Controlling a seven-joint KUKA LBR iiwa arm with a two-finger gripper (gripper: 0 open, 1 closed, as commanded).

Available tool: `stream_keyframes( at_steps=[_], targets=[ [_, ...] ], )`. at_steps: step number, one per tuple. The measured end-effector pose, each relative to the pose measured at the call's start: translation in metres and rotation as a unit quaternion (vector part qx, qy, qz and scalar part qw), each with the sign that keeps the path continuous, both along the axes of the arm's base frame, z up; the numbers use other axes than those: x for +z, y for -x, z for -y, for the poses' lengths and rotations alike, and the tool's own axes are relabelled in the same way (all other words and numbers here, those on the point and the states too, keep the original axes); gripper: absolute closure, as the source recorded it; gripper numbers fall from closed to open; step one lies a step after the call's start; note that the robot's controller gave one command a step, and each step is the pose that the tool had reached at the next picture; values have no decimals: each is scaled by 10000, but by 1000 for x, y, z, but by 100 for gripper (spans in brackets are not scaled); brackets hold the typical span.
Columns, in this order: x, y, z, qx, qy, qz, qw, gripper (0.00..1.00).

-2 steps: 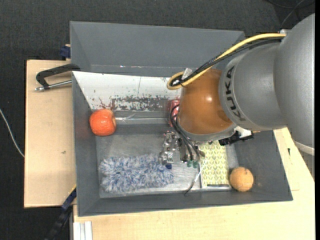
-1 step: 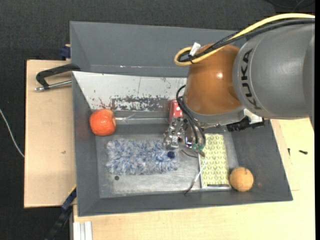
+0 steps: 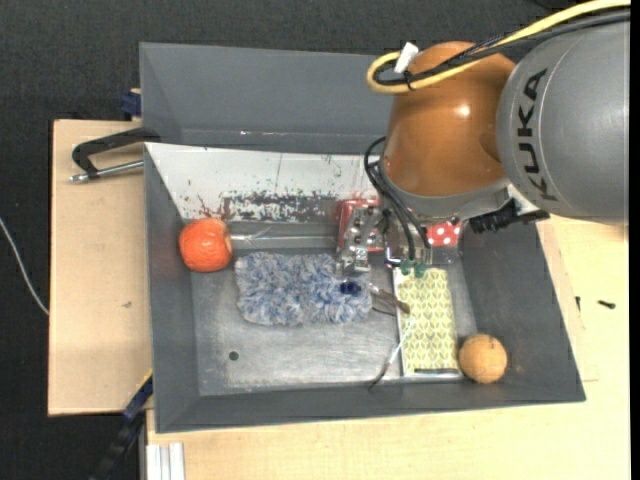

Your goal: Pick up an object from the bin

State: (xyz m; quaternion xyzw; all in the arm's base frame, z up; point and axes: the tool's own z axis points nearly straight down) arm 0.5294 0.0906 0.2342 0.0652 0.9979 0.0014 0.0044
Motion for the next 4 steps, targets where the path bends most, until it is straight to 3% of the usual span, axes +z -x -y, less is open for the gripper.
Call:
stream_keyframes(
  at_steps=[1, 2, 3, 4],
  targets=[
    [-143, -3, -1, -159, 9, -47, 9999, 0],
    [-139, -4, -2, -160, 3, -19, 9999, 100],
    [-138, -4, -2, -161, 4, -20, 9999, 100],
    [-103, 1, -7, -315, 3, -35, 9995, 100]
  ],
)
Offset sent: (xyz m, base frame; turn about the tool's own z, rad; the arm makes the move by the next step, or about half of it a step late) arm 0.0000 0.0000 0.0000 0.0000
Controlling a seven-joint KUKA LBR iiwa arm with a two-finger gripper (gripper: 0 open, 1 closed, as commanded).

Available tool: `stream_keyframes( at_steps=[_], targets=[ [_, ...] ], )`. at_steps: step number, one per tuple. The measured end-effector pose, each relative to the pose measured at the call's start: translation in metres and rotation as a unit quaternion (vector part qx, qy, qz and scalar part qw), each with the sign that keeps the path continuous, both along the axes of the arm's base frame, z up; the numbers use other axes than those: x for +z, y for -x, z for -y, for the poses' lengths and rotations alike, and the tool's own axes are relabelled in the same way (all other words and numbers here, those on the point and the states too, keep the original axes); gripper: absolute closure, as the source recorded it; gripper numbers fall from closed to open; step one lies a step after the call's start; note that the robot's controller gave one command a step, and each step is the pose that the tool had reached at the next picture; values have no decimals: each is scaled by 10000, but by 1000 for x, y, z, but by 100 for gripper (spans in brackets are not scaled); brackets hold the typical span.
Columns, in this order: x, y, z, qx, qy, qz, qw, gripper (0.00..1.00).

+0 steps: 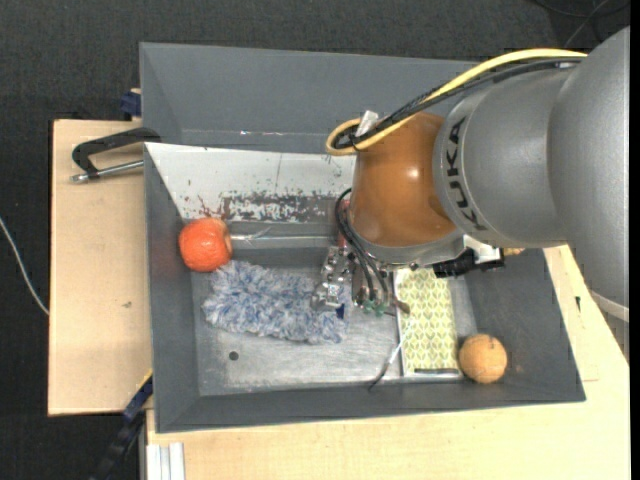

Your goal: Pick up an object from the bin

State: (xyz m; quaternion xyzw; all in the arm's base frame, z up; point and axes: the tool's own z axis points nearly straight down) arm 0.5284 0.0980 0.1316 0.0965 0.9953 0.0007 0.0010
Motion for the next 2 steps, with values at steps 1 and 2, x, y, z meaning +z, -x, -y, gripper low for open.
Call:
stream_keyframes(
  at_steps=[1, 2],
  targets=[
    [55, -4, -3, 232, 7, -18, 9997, 100],
    [107, -10, -6, -2, -1, 7, 10000, 100]
  ],
)
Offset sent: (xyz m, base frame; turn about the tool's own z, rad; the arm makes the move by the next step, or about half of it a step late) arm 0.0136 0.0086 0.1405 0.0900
